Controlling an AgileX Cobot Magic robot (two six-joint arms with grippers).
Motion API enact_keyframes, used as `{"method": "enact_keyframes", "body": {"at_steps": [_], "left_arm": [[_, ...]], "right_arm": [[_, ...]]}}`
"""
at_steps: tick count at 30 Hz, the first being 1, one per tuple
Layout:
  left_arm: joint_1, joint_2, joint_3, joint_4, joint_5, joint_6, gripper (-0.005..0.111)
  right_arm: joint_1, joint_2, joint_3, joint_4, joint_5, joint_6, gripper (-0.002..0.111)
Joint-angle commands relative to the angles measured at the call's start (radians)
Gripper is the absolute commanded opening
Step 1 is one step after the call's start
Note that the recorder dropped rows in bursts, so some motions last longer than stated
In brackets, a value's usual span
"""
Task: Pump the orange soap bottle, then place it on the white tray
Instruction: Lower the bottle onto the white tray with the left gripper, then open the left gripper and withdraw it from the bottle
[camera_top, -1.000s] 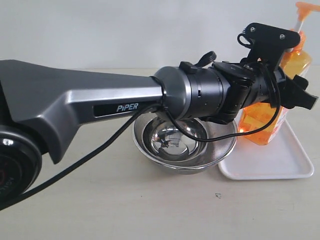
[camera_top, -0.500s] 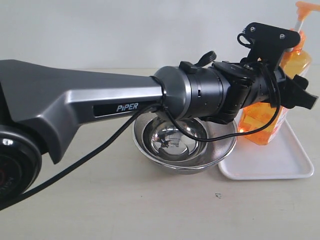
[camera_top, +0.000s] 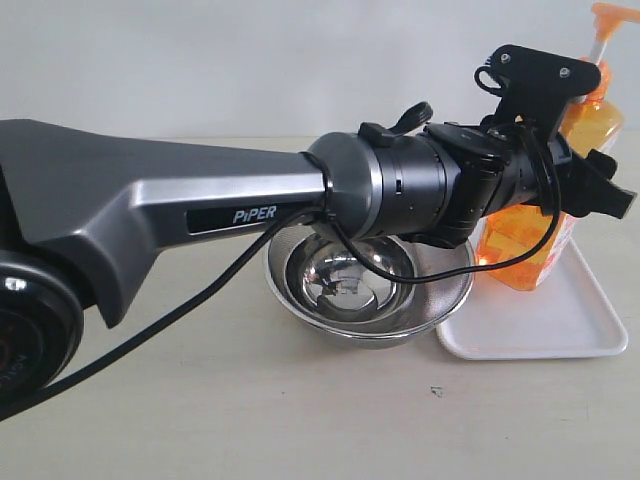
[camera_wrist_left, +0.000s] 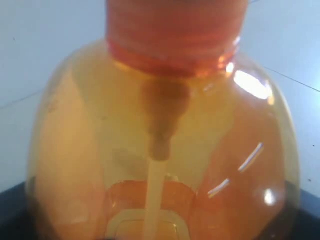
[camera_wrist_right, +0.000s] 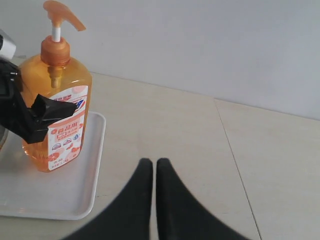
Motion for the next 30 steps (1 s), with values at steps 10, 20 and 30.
{"method": "enact_keyframes", "body": {"at_steps": [10, 20, 30], "left_arm": [[0.002, -0.024, -0.020, -0.015, 0.003, 0.007, 0.005], [0.002, -0.024, -0.020, -0.015, 0.043, 0.005, 0.028], [0.002, -0.024, -0.020, -0.023, 0.024, -0.043, 0.079]], "right_arm": [[0.002, -0.003, 0.004, 0.012, -0.006, -0.006, 0.000], [0.002, -0.003, 0.004, 0.012, -0.006, -0.004, 0.000], [0.002, -0.003, 0.004, 0.013, -0.006, -0.004, 0.000]]}}
